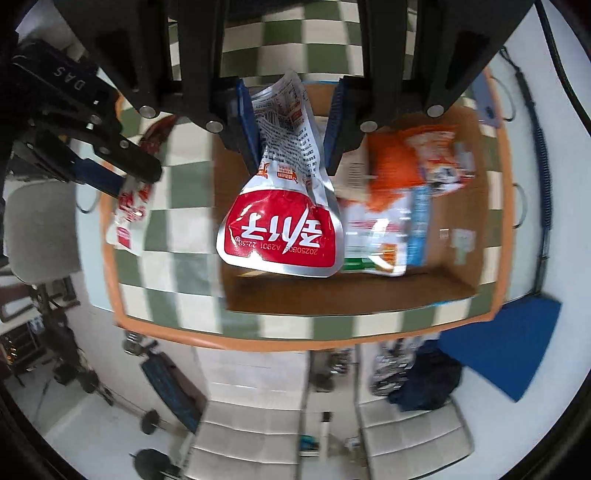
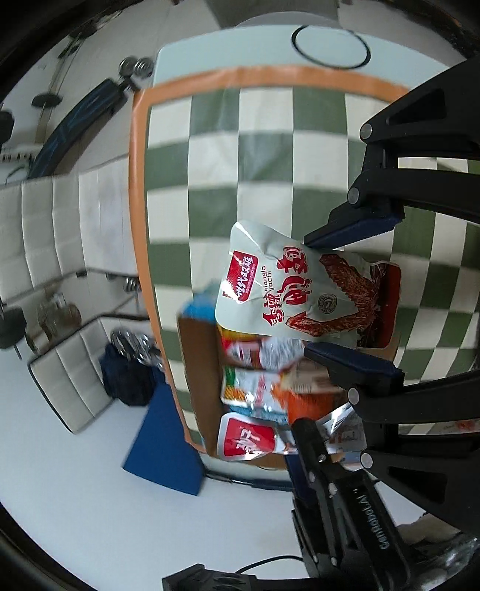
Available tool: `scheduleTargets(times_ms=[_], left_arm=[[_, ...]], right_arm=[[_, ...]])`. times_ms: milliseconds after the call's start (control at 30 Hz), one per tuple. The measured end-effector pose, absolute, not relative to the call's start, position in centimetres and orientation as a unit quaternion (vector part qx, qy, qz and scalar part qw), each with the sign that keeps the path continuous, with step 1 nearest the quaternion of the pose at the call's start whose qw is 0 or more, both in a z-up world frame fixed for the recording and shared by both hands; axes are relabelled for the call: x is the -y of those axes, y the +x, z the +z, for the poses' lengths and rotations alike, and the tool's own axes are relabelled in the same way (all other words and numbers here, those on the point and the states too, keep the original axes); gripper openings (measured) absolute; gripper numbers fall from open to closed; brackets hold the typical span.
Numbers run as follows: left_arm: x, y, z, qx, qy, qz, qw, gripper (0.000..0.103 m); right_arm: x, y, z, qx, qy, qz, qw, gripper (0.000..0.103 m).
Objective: Organize snacks
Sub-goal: 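Lift both packets and carry them over the box, then lower both packets into the box and open both grippers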
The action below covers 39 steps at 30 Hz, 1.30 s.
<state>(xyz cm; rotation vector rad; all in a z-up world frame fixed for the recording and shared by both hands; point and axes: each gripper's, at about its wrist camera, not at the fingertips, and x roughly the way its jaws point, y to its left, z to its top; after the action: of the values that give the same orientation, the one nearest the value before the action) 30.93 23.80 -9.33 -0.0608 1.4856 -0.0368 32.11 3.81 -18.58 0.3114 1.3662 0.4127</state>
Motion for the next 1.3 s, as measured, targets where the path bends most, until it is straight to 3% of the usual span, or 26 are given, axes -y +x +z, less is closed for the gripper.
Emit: scheduleTargets(times_ms=[533, 800, 1300], left_arm=[[-37.5, 36.4, -15.9, -0.708, 0.008, 0.054, 0.704, 0.031], [-39.2, 38.5, -19.4, -0.728, 0.025, 0.059, 0.683, 0.031], [-39.3, 39.5, -21.4, -0.749, 0.037, 0.051, 0.659, 0.035]], right_arm=[[-14.9, 34.2, -22.3, -0.661, 0.08, 0.172, 0.726, 0.055], [-16.2, 35.1, -24.1, -0.674, 0.072, 0.152, 0.719, 0.055], [-16.4, 36.0, -26.3, -0.691, 0.073, 0.131, 0.707, 0.058]])
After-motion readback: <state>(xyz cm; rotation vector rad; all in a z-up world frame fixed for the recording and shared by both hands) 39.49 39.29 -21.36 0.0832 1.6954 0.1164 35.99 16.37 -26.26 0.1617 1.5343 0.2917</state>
